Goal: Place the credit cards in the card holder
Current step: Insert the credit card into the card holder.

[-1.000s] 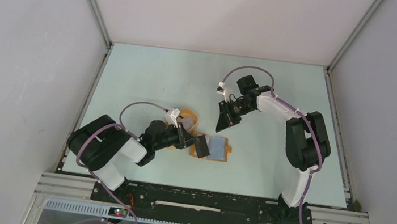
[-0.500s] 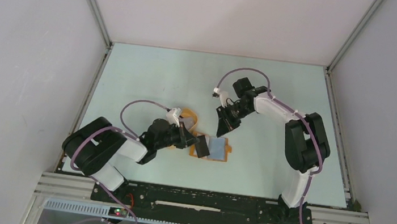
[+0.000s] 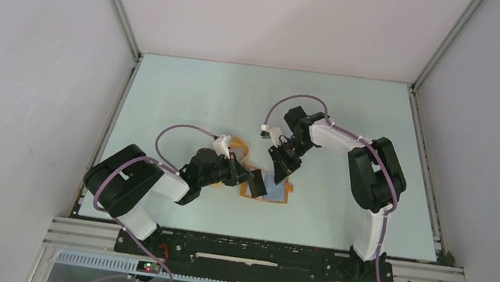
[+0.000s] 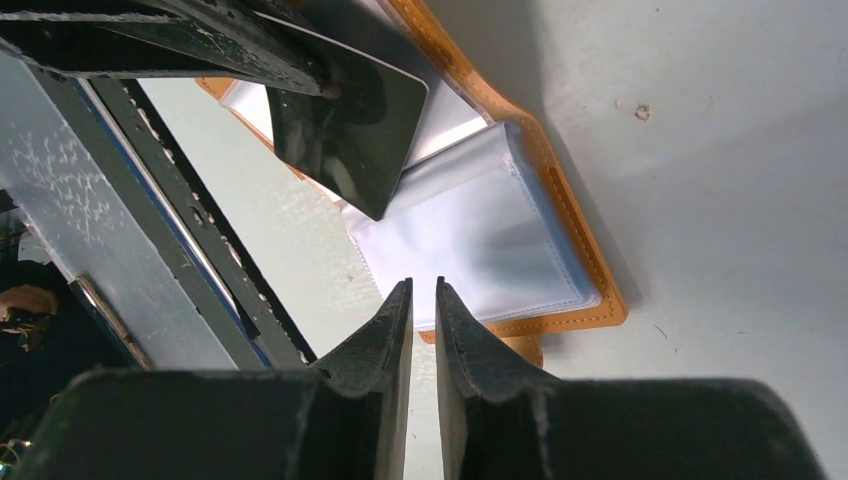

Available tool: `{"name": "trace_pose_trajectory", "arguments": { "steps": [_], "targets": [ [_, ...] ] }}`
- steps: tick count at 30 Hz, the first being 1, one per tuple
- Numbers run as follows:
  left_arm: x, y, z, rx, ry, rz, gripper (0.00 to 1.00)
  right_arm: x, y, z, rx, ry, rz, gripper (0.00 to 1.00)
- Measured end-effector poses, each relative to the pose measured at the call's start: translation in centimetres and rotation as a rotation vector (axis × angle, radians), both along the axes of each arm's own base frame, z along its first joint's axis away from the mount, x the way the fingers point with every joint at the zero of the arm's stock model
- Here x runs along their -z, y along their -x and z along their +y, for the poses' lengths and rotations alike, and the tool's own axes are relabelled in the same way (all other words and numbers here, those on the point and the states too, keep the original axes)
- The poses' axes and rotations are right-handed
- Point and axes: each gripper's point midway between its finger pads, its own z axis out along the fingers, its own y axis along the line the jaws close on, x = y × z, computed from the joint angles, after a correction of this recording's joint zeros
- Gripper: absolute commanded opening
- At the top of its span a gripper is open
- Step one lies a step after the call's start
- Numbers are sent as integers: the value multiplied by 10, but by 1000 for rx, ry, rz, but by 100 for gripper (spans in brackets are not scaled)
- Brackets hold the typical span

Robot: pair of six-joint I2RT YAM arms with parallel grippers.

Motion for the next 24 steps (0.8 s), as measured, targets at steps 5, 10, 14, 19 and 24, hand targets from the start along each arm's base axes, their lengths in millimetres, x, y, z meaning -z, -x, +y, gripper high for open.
{"name": "trace_pose_trajectory", "arguments": {
  "steps": [5, 10, 14, 19, 24],
  "targets": [
    [2, -1, -1, 1, -3, 5, 0, 4, 1, -2, -6, 23, -4, 21],
    [2, -1, -2, -4, -1, 8, 0, 8, 1, -3, -11, 41, -5, 21],
    [3, -3, 0, -22, -9, 5, 0, 14, 3, -3, -18, 59, 1, 21],
    [0, -8, 3, -51, -20, -13, 0, 19, 6, -4, -28, 81, 11, 21],
    [0, -12, 5, -69, -26, -19, 0, 19, 5, -3, -33, 87, 8, 21]
  ]
}}
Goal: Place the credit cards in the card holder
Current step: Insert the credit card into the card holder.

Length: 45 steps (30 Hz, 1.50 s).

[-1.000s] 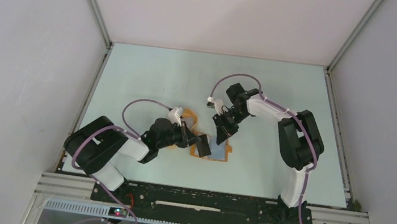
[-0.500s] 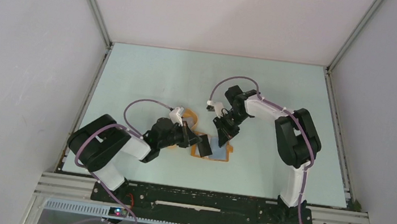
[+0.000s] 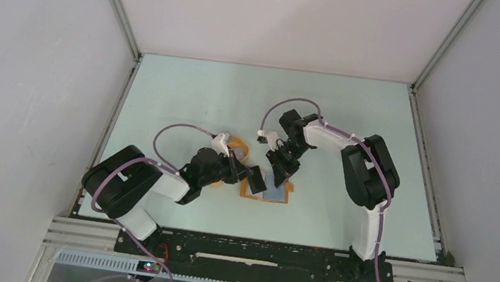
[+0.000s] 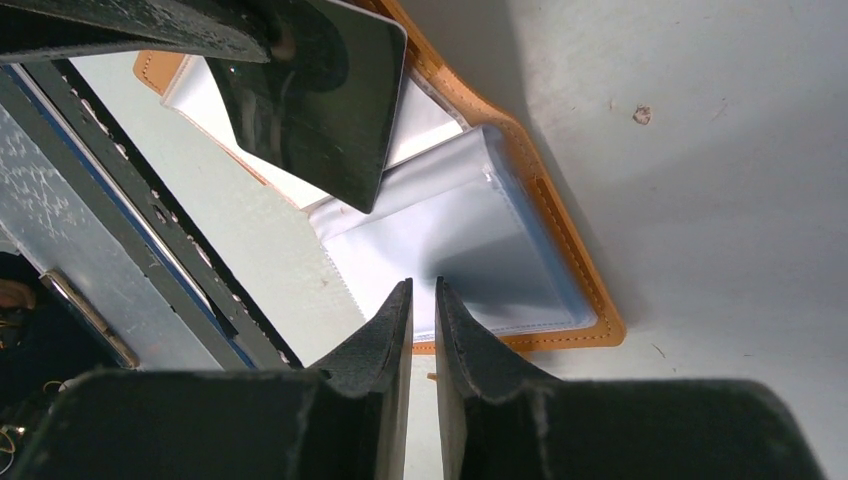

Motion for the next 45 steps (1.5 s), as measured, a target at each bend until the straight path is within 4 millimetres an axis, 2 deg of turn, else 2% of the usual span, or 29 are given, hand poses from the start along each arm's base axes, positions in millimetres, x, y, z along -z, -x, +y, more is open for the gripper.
{"name": "trace_pose_trajectory", "arguments": {
  "steps": [7, 14, 37, 45],
  "targets": [
    [-5, -4, -3, 0, 6, -11, 0, 0, 1, -1, -2, 5, 4, 21],
    [0, -5, -7, 16, 3, 5, 0, 0, 1, -2, -3, 12, 3, 21],
    [3, 12, -20, 103, 23, 42, 0, 1, 2, -2, -6, 16, 5, 21],
    [3, 15, -31, 133, -8, 49, 0, 0, 3, -1, -6, 12, 9, 21]
  ]
}}
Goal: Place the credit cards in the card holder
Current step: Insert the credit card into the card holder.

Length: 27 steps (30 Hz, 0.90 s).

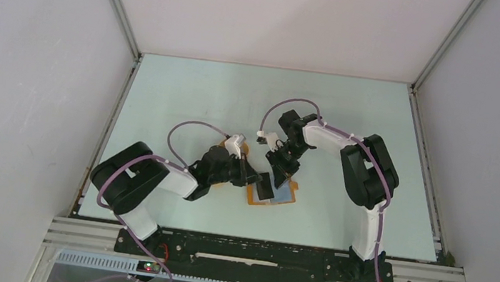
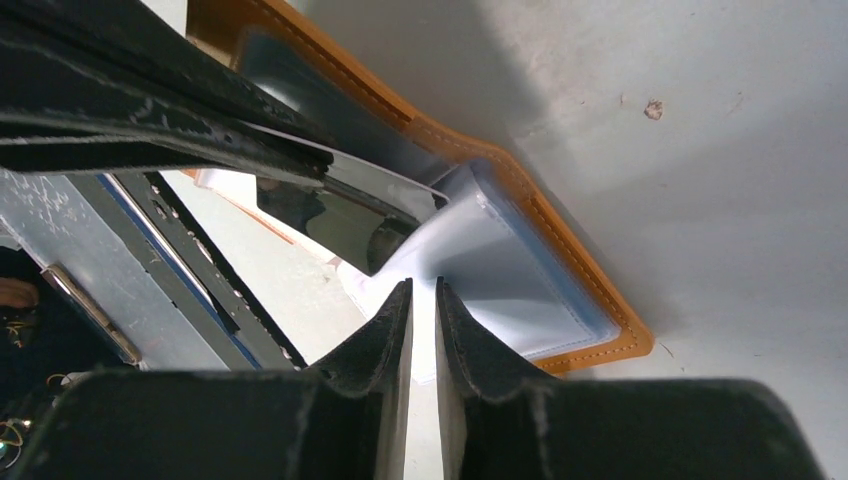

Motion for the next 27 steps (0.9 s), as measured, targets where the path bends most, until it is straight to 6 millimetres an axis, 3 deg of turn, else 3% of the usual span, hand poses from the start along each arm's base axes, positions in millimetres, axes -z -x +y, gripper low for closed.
{"name": "trace_pose_trajectory", "arguments": {
  "steps": [16, 24, 27],
  "targets": [
    [4, -1, -6, 11, -58, 16, 0, 0, -7, -3, 29, -5, 5, 22],
    [5, -1, -5, -6, -64, 23, 0, -21, -36, -27, 110, -13, -88, 26],
    [6, -1, -6, -16, -67, 22, 0, -19, -45, -38, 130, 25, -128, 27]
  ]
}}
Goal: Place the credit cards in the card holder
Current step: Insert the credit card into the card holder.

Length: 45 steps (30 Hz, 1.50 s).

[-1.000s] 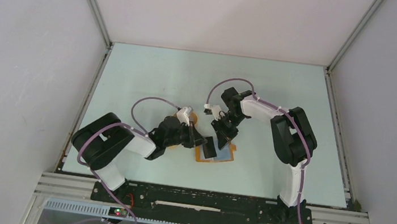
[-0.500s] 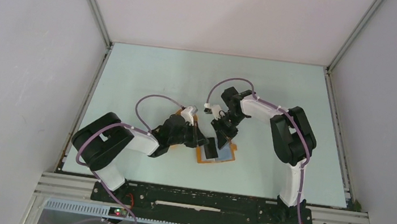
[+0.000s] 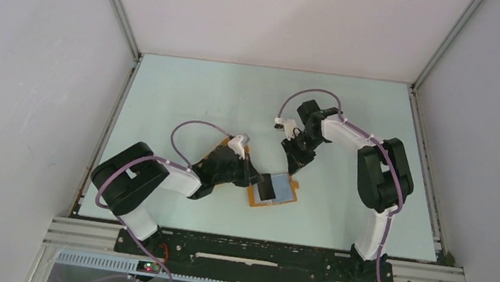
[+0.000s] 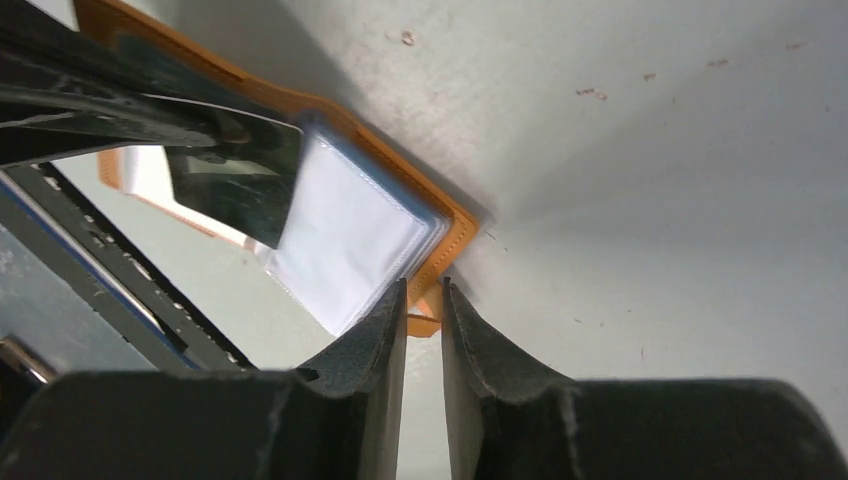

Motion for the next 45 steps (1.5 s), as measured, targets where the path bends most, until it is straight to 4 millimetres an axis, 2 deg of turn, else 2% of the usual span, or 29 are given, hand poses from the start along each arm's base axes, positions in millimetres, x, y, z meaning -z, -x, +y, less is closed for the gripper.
{"name": "trace_pose_trajectory", "arguments": {
  "steps": [10, 17, 25, 35, 45],
  "targets": [
    [-8, -4, -7, -50, 32, -17, 0, 9, -2, -13, 12, 68, -12, 27],
    [-19, -11, -13, -92, 93, -30, 0, 26, 7, -16, 4, 99, 56, 27],
    [-13, -11, -18, -122, 127, 10, 0, 28, 10, -14, -7, 102, 66, 27],
    [-4, -3, -4, -181, 127, 64, 0, 28, 14, -12, -10, 98, 83, 27],
    [0, 1, -4, -210, 151, 128, 0, 28, 15, -12, -3, 98, 87, 27]
  ]
}}
